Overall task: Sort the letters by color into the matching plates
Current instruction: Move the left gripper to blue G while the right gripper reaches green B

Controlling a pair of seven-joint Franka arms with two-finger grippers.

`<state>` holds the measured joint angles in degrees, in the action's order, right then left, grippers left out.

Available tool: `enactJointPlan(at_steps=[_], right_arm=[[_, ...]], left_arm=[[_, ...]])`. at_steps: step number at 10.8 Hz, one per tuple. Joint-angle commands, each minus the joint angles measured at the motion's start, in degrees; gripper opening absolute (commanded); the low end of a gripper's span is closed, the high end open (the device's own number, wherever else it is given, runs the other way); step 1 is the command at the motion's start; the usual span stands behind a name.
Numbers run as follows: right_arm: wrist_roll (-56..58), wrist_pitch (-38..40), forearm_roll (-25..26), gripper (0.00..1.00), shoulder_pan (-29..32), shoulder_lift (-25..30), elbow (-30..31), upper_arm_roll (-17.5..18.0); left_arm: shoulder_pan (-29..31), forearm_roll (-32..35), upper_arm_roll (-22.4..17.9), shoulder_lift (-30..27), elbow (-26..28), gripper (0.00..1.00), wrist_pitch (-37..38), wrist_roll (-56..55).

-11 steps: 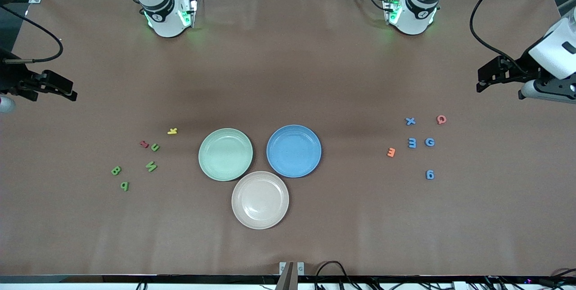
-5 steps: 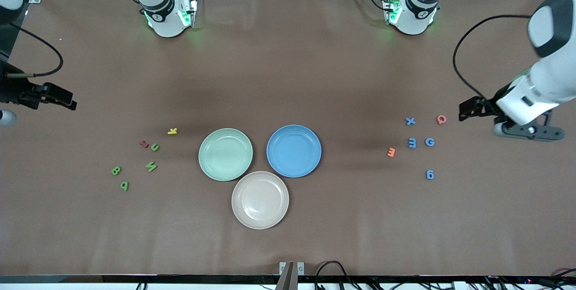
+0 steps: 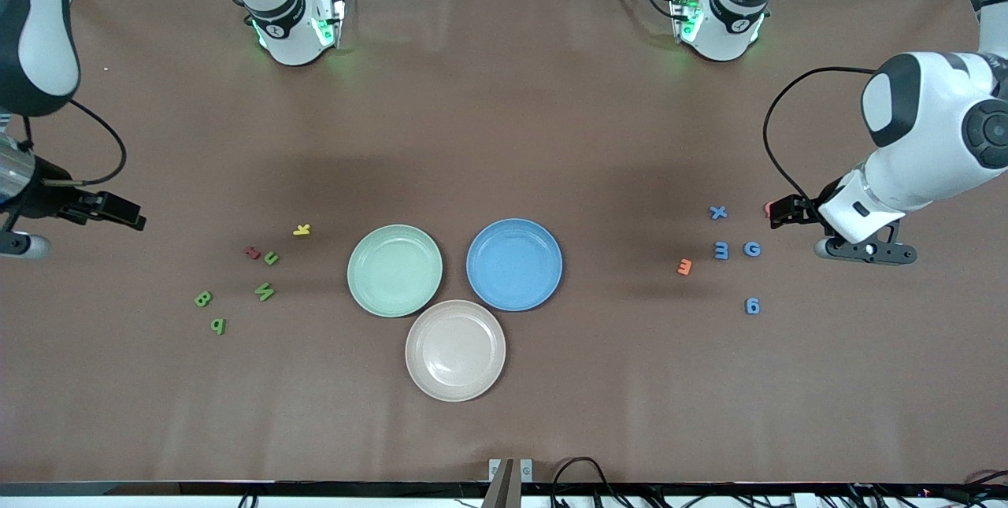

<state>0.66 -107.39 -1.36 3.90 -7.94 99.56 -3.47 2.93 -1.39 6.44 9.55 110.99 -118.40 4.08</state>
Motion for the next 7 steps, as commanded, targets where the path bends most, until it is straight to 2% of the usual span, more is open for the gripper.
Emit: enactJointPlan(at_steps=[1, 4, 7], right_arm=[[-0.22, -6.68, -5.65, 1.0, 2.69, -1.46, 4.85, 0.57], [-4.33, -9.41, -6.55, 1.0, 4.54, -5.23, 5.65, 0.31], [-15.91, -12.84, -6.64, 1.0, 5.07, -9.37, 5.65, -0.3]], left_arm=[[0.14, -0.81, 0.06, -0.85, 8.07, 1.0, -10.93, -0.65], [0.14, -0.81, 0.06, 0.9, 15.73, 1.0, -23.59, -0.65], [0.14, -0.81, 0.06, 5.99, 16.36, 1.0, -27.22, -0.04]])
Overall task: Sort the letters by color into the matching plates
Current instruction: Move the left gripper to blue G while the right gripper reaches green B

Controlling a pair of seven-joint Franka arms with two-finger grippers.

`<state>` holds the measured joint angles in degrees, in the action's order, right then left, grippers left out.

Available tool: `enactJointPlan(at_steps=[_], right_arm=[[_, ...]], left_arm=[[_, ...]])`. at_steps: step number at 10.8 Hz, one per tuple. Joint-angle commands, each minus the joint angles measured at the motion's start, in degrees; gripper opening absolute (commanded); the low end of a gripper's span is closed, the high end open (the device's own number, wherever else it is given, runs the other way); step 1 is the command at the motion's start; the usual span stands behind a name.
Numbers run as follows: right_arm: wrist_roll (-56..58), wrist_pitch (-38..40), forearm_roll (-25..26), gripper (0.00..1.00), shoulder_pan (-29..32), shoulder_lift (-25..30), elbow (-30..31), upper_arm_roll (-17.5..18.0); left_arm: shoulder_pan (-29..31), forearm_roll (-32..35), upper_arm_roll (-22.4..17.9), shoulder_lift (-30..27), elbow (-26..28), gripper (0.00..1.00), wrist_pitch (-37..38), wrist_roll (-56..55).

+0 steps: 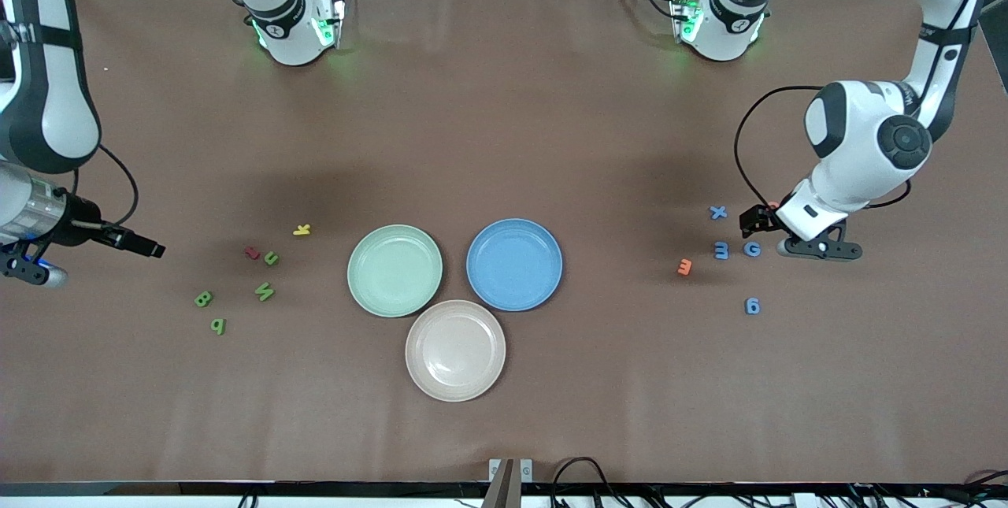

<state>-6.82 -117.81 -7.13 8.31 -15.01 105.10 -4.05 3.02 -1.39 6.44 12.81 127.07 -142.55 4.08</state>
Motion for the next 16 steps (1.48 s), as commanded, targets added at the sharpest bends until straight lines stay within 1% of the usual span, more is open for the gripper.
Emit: enactJointPlan(at_steps=[1, 2, 4, 7, 9, 11, 15, 16], right_arm=[[-11.69, -3.82, -0.87, 1.0, 0.48, -3.52, 0.11, -0.51], [-13.73, -4.96, -1.04, 1.0, 0.05, -4.93, 0.11, -1.57], [-21.61, -8.38, -1.05, 1.0, -1.18, -7.39, 0.11, -2.8], [-28.06, -13.31, -1.05, 1.0, -2.59, -11.34, -0.07, -2.98], [-28.16, -14.55, -0.96, 1.0, -2.86, -13.46, -0.5, -3.07], [-28.16, -16.04, -0.87, 1.0, -2.95, -15.74, -1.56, -3.25], [-28.07, -18.94, -1.75, 1.0, -3.21, -19.61, -3.49, -3.34], [-28.07, -20.17, -1.75, 1.0, -3.21, -20.49, -3.58, -3.34]], left_arm=[[0.06, -0.81, 0.06, 3.97, 0.55, 1.0, -4.56, 0.23], [0.06, -0.72, 0.06, 5.28, 0.9, 1.0, -6.75, 0.58], [0.14, -0.72, -0.11, 8.45, 0.55, 1.0, -9.84, 2.77], [2.42, 0.5, -0.11, 11.62, -1.38, 1.0, -10.47, 6.72], [3.39, 2.61, -0.11, 13.11, -2.7, 1.0, -10.38, 7.08], [3.31, 2.8, -0.11, 15.05, -3.93, 1.0, -10.38, 7.08], [3.13, 2.89, -0.11, 15.76, -3.93, 1.0, -10.38, 7.08], [3.22, 4.1, -0.11, 15.76, -3.93, 1.0, -10.29, 7.0]])
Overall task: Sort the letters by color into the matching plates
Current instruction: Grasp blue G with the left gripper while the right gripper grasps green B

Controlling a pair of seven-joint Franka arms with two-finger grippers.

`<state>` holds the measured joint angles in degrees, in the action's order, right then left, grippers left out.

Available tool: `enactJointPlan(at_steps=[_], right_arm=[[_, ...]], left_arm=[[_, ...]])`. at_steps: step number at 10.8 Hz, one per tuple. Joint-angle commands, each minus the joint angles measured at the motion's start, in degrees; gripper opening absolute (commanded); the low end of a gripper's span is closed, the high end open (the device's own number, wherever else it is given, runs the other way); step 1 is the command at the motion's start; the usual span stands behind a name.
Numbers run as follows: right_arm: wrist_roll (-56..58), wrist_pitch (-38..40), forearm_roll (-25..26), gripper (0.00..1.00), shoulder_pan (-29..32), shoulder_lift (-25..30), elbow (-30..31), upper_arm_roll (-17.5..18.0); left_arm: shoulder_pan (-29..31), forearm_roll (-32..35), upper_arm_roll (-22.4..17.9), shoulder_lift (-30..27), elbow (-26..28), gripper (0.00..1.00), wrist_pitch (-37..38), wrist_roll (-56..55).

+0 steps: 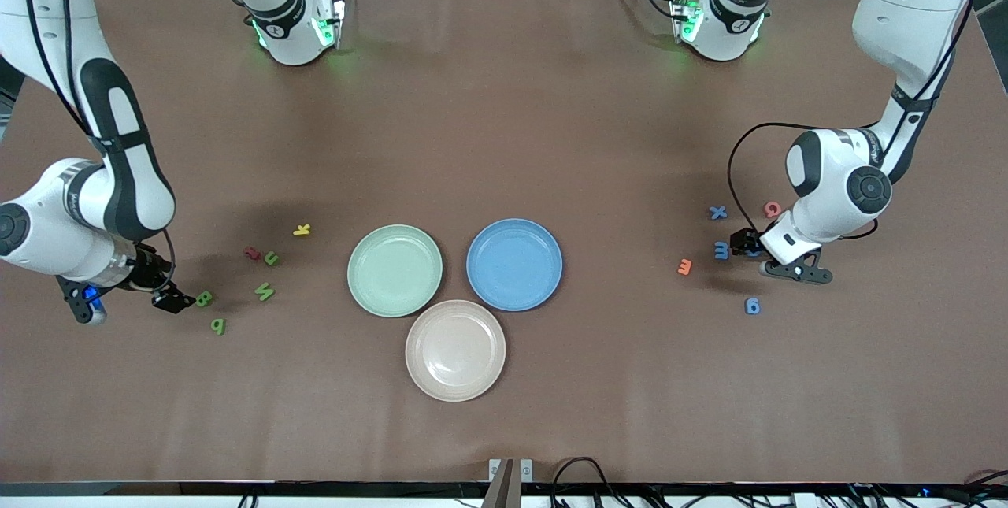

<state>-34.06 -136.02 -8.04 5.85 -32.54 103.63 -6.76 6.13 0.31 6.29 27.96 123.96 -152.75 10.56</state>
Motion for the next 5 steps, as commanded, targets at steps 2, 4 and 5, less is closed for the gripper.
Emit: enactJointPlan(at_steps=[2, 4, 5], right_arm=[[-0.84, -3.63, -0.84, 1.0, -0.75, -3.93, -2.11, -0.63], [-0.84, -5.21, -1.02, 1.0, -0.75, -5.15, -2.2, -0.63], [-0.84, -6.35, -1.02, 1.0, -0.75, -5.51, -2.2, -0.63]], left_arm=[[0.2, 5.05, -0.13, 0.43, -0.73, 0.71, 0.44, 0.34], [0.11, 5.14, -0.13, -0.18, -0.65, 0.55, 3.41, 0.08], [0.2, 5.14, -0.13, -0.71, -0.65, 0.42, 4.91, -0.19]])
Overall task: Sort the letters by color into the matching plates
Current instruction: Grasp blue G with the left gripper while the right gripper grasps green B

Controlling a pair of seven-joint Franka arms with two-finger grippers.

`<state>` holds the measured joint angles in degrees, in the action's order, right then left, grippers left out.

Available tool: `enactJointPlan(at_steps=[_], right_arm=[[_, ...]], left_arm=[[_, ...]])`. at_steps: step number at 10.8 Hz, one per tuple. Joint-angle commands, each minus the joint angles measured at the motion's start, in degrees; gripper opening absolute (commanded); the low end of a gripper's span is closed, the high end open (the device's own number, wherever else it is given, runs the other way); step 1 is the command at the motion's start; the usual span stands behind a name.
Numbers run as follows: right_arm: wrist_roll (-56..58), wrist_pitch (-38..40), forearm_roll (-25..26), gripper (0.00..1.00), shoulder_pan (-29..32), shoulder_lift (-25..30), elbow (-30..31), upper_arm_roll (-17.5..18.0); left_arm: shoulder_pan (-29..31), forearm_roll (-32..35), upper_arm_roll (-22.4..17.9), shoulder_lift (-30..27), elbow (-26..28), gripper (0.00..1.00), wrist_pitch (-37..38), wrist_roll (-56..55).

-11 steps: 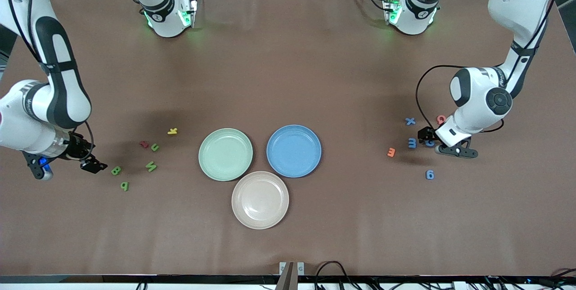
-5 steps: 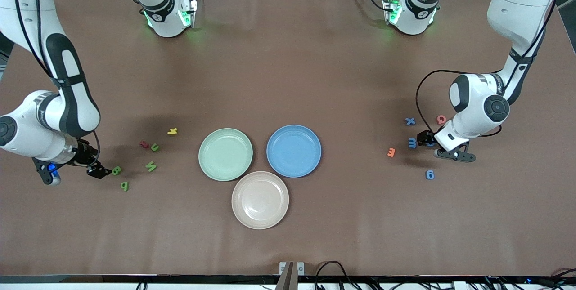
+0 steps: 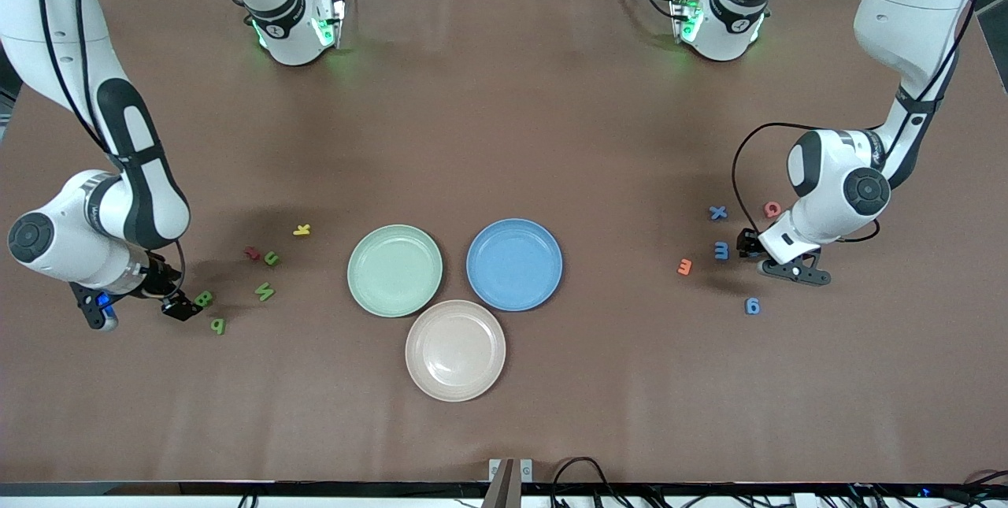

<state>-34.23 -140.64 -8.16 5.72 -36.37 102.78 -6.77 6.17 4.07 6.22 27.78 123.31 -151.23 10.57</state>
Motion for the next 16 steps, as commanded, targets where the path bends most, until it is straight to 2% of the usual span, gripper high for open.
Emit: enactJointPlan(at_steps=[1, 3, 4, 6, 8, 10, 13, 15, 16], right_arm=[[-0.66, -2.7, -0.9, 1.0, -0.63, -2.12, -1.26, -0.62], [-0.49, -4.63, -0.98, 1.0, -0.97, -2.91, -1.18, -0.62], [-0.4, -4.9, -0.98, 0.99, -1.06, -3.35, -1.09, -0.62], [-0.49, -6.39, -1.16, 0.95, -1.5, -3.62, -0.56, -0.62], [-0.4, -6.48, -1.16, 0.85, -1.77, -3.62, -0.3, -0.62], [-0.14, -6.48, -1.16, 0.68, -1.86, -3.44, 0.49, -0.62], [0.21, -7.45, -0.72, 0.41, -1.94, -3.27, 2.07, -0.62], [0.21, -7.98, -0.63, 0.29, -2.12, -3.09, 2.95, -0.62], [0.74, -8.24, -0.63, 0.27, -2.21, -3.09, 3.04, -0.62]], left_arm=[[0.16, 1.38, -0.07, -0.88, 0.09, 0.31, 4.44, -0.38], [0.07, 1.38, -0.16, -1.06, 0.35, 0.07, 4.89, -3.0], [0.07, 1.38, -0.16, -1.32, 0.35, 0.0, 4.89, -3.97], [-0.02, 1.38, -0.16, -2.46, -0.17, 0.0, 5.76, -4.16], [-0.72, 1.38, 0.1, -3.69, -2.27, 0.0, 8.21, -4.68], [-2.11, 1.38, 1.42, -3.96, -5.44, 0.0, 10.85, -8.96], [-8.08, 1.3, 1.51, -3.17, -8.35, 0.0, 12.09, -20.2], [-13.0, 1.03, 1.51, -2.82, -9.23, 0.0, 12.09, -28.46], [-15.29, 0.86, 1.51, -2.04, -10.27, 0.0, 12.09, -32.33]])
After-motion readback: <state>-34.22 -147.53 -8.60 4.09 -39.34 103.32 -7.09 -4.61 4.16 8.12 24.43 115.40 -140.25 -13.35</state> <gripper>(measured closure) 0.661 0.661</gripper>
